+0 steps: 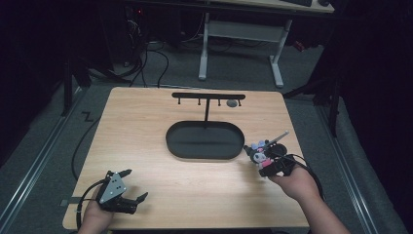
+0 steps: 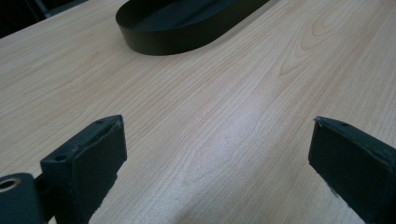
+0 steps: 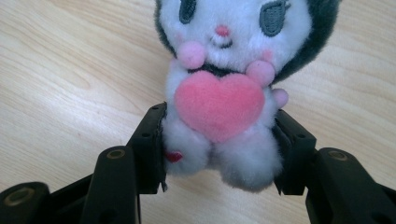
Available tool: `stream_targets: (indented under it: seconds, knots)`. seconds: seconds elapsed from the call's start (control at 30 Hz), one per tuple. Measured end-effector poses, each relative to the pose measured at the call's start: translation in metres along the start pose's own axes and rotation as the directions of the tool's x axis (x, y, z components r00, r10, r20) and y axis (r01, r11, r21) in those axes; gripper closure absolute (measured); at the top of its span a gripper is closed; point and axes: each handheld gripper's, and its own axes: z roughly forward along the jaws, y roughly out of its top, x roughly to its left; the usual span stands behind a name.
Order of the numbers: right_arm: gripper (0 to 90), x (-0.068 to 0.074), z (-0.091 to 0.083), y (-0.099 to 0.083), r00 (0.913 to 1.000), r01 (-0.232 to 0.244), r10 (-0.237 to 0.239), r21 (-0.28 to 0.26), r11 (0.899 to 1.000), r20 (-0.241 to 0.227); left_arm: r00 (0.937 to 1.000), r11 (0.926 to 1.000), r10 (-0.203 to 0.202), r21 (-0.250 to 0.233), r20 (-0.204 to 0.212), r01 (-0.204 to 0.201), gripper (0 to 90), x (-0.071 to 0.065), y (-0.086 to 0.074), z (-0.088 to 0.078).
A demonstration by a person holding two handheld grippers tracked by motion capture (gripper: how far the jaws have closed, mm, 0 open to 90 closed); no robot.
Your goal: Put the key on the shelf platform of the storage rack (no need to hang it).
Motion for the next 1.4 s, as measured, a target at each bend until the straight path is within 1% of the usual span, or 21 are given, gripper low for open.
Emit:
stream_targets:
  seconds: [0.13,0.43,0.53,0.57,0.67,0.77,0.83,0.97,1.1,1.13,1.17,1.2,1.3,1.4]
  knots:
    - [47.2,0.004,0.000,0.008,0.9999,0.012,-0.012,-0.006,1.000,-0.005,1.0000,0.9999,-0.002,0.010,0.002,0.002,4.4,0.000,-0.001,0.000]
    - [47.2,0.017,-0.003,0.030,0.9986,0.050,-0.050,-0.027,0.998,-0.018,1.0000,1.0000,-0.005,0.006,-0.004,0.005,3.7,0.001,-0.001,-0.001]
    - [47.2,0.021,-0.004,0.037,0.9980,0.058,-0.059,-0.035,0.998,-0.022,1.0000,1.0000,-0.006,0.008,-0.002,0.006,3.7,0.001,-0.001,0.000]
    - [47.1,0.022,-0.005,0.039,0.9982,0.054,-0.055,-0.037,0.998,-0.024,1.0000,0.9999,-0.006,0.008,-0.002,0.006,3.7,0.001,-0.001,0.000]
    - [47.1,0.026,-0.006,0.045,0.9973,0.068,-0.069,-0.040,0.997,-0.024,1.0000,1.0000,-0.007,0.007,0.000,0.007,3.7,0.002,-0.001,-0.001]
    - [47.2,0.029,-0.006,0.051,0.9974,0.066,-0.067,-0.043,0.997,-0.025,1.0000,1.0000,-0.007,0.004,0.000,0.007,3.7,0.002,-0.001,0.000]
    - [47.1,0.031,-0.006,0.055,0.9959,0.086,-0.087,-0.045,0.995,-0.025,1.0000,1.0000,-0.005,0.007,0.001,0.005,3.7,0.002,-0.001,0.000]
    - [47.1,0.032,-0.008,0.060,0.9957,0.088,-0.090,-0.048,0.995,-0.022,0.9999,0.9999,-0.011,0.006,-0.002,0.011,3.7,0.002,-0.002,0.000]
    - [47.2,0.034,-0.011,0.066,0.9954,0.089,-0.090,-0.050,0.995,-0.031,0.9998,0.9998,-0.018,0.005,-0.005,0.018,3.7,0.003,-0.002,-0.002]
    - [47.1,0.034,-0.012,0.068,0.9958,0.082,-0.084,-0.050,0.995,-0.036,0.9998,0.9998,-0.021,0.005,-0.005,0.021,3.7,0.003,-0.003,-0.002]
    - [47.1,0.034,-0.012,0.070,0.9946,0.094,-0.096,-0.056,0.994,-0.038,0.9997,0.9997,-0.023,0.005,-0.004,0.023,3.7,0.004,-0.003,-0.002]
    - [47.2,0.034,-0.013,0.072,0.9950,0.086,-0.089,-0.064,0.994,-0.045,0.9997,0.9997,-0.023,0.006,-0.003,0.023,3.7,0.004,-0.003,-0.001]
    - [47.2,0.034,-0.015,0.079,0.9950,0.085,-0.089,-0.075,0.994,-0.047,0.9999,0.9999,-0.014,0.006,0.000,0.014,3.7,0.002,-0.003,0.000]
    - [47.2,0.037,-0.016,0.087,0.9947,0.083,-0.087,-0.088,0.993,-0.053,0.9999,0.9999,-0.012,0.000,0.002,0.012,3.7,0.002,-0.001,0.000]
